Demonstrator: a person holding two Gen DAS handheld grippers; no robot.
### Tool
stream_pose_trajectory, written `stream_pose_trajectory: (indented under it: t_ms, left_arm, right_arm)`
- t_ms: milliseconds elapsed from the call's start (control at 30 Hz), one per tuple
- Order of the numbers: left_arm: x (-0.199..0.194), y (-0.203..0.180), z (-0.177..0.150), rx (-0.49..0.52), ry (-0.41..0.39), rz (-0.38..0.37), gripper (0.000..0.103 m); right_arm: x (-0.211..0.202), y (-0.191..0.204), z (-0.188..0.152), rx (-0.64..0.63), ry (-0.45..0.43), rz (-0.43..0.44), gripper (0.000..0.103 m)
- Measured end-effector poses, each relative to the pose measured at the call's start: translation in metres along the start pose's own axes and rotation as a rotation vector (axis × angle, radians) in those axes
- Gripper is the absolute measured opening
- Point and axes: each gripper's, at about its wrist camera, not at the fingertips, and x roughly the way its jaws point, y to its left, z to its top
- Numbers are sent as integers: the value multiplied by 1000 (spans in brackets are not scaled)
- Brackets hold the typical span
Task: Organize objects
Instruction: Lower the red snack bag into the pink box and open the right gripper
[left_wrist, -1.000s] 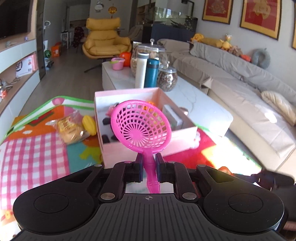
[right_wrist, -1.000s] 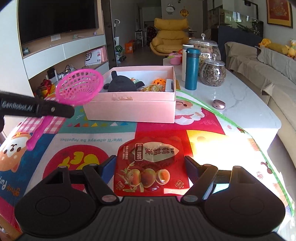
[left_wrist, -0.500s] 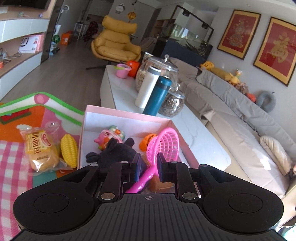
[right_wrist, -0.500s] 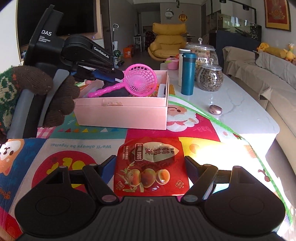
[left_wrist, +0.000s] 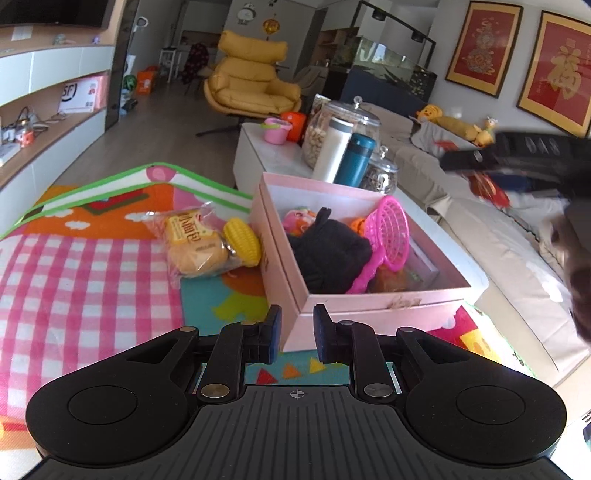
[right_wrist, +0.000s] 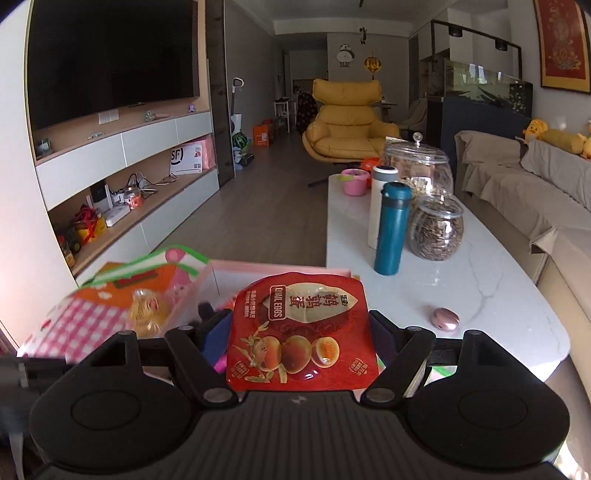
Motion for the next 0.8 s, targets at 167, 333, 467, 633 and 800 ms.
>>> stream_pose_trajectory:
  t_ms: [167, 333, 467, 633, 800]
  left_arm:
    - [-12, 20, -13, -14, 32, 30, 20]
    - [-13, 47, -20, -32, 46, 112, 20]
    - [-9, 59, -16, -82, 33, 104, 20]
    - [6, 67, 6, -126, -11, 91, 20]
    - [35, 83, 46, -245, -30, 80, 20]
  right_arm:
    - [54, 16, 40, 8, 41, -3, 81]
    - [68, 14, 17, 35, 104, -24, 85]
    - [51, 14, -24, -1, 106, -97, 85]
    - [20, 3, -68, -26, 65, -126, 88]
    - [12, -15, -108, 89, 109, -97, 88]
